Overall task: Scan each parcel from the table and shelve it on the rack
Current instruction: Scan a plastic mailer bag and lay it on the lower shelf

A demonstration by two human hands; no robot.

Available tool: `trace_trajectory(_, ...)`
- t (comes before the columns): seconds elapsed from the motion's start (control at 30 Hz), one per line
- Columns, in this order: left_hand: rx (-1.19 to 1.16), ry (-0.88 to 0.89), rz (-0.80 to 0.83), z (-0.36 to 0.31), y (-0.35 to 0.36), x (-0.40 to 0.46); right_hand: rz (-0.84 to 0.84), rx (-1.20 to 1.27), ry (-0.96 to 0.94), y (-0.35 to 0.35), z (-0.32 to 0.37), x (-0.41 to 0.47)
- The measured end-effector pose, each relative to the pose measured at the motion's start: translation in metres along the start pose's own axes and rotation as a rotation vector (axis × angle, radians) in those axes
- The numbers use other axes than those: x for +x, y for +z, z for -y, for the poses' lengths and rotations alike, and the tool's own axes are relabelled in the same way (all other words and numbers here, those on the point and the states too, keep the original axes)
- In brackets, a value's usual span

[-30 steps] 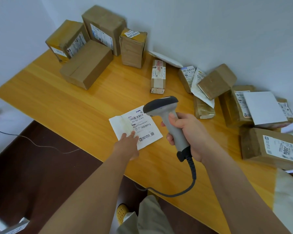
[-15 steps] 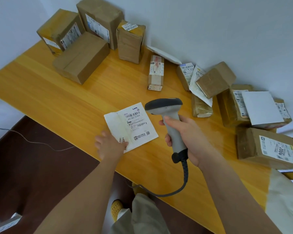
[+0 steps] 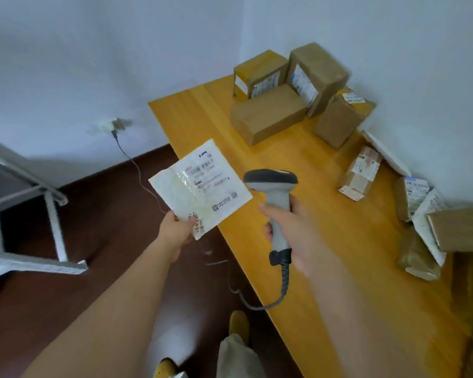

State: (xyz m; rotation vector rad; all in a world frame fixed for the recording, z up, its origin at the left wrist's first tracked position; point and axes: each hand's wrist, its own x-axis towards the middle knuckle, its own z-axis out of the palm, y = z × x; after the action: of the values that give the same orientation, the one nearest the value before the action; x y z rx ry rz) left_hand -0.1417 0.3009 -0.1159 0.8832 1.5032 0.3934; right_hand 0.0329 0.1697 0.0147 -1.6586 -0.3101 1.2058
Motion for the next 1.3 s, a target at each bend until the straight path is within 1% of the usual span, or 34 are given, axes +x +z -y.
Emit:
trace_trajectory(0.03,-0.104,-0.034,-0.007,0.000,-0.023,-0.001,0.038,-0.030,-0.026,0.021,0.003,-0.003)
trace_trajectory(0.1,-0.238,-0.064,-0.055,0.005,-0.072,-0.007,0.116,-0.084,-0.060,0.065,0.004,-0.013)
trace_trajectory(0.23,-0.463,-0.080,-0.231,0.028,-0.181,-0.033,0.280,-0.214,-0.077,0.169,-0.009,-0.048)
trace_trajectory(0.3,-0.549,-0.093,-0.292,0.048,-0.242,-0.047,0.357,-0.291,-0.106,0.225,-0.024,-0.072)
trace_trajectory(0.4,-0.697,-0.082,-0.297,0.081,-0.342,-0.069,0.435,-0.333,-0.122,0.314,-0.055,-0.118)
trace_trajectory(0.5,-0.773,-0.066,-0.364,0.119,-0.452,-0.097,0.536,-0.359,-0.074,0.410,-0.094,-0.168)
trace_trajectory(0.57,-0.774,-0.076,-0.457,0.147,-0.530,-0.119,0.624,-0.374,-0.035,0.472,-0.118,-0.204)
trace_trajectory(0.63,-0.797,-0.098,-0.591,0.174,-0.601,-0.139,0.715,-0.423,-0.012,0.525,-0.137,-0.238)
trace_trajectory(0.73,-0.897,-0.133,-0.767,0.209,-0.683,-0.164,0.820,-0.502,0.003,0.592,-0.157,-0.279)
trace_trajectory(0.83,-1.030,-0.165,-0.857,0.240,-0.737,-0.171,0.860,-0.554,0.017,0.652,-0.175,-0.302)
trace_trajectory(0.9,-1.100,-0.182,-0.866,0.257,-0.767,-0.169,0.866,-0.586,0.032,0.690,-0.187,-0.310)
trace_trajectory(1.0,-1.130,-0.187,-0.853,0.274,-0.816,-0.155,0.864,-0.617,0.053,0.749,-0.206,-0.313)
trace_trajectory(1.13,-1.190,-0.140,-0.928,0.273,-0.898,-0.131,0.872,-0.590,0.058,0.840,-0.229,-0.310)
trace_trajectory(1.2,-1.257,-0.140,-0.955,0.272,-0.947,-0.117,0.891,-0.590,0.060,0.892,-0.240,-0.307)
trace_trajectory(1.3,-1.294,-0.181,-0.958,0.272,-1.011,-0.102,0.888,-0.601,0.080,0.960,-0.256,-0.308)
